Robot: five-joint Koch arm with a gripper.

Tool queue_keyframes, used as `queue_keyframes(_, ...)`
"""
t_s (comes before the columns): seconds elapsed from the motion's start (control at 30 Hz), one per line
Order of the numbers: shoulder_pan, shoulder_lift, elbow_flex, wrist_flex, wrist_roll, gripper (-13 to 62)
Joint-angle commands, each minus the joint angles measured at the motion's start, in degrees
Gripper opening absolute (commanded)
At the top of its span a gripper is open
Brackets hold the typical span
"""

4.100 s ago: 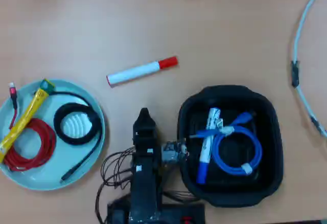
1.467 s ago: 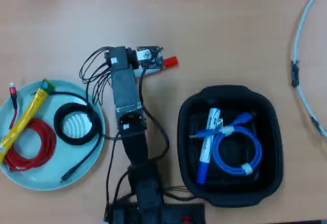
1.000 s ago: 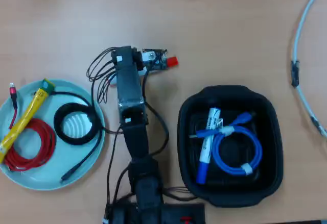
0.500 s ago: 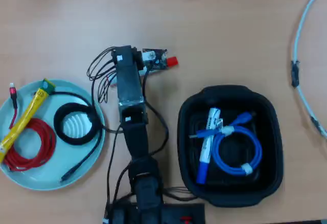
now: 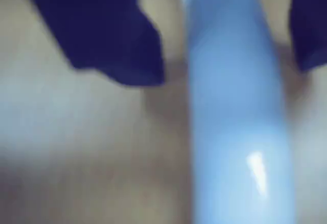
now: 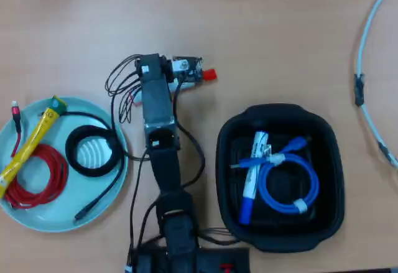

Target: Pick up the red pen and put it in the green bowl

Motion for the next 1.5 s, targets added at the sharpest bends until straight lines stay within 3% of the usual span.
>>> queue_keyframes(0.0,0.8,0.0,-1.7,0.1,-0.8,5.9)
queue_keyframes(0.07,0.8,0.0,-1.6,0.1,-0.8,-6.9)
queue_keyframes(0.1,0.9,0.0,-1.6,0.1,-0.8,-9.8)
queue_keyframes(0.17,0.9,0.0,-1.4,0.1,-0.8,-5.9)
queue_keyframes(0.53,0.7,0.3,-1.4,1.6,0.7,-6.7)
queue_keyframes(1.03,0.7,1.4,-0.7,10.6,26.4,-6.7)
queue_keyframes(1.47,-1.3,12.6,-0.8,13.3,25.4,-6.8)
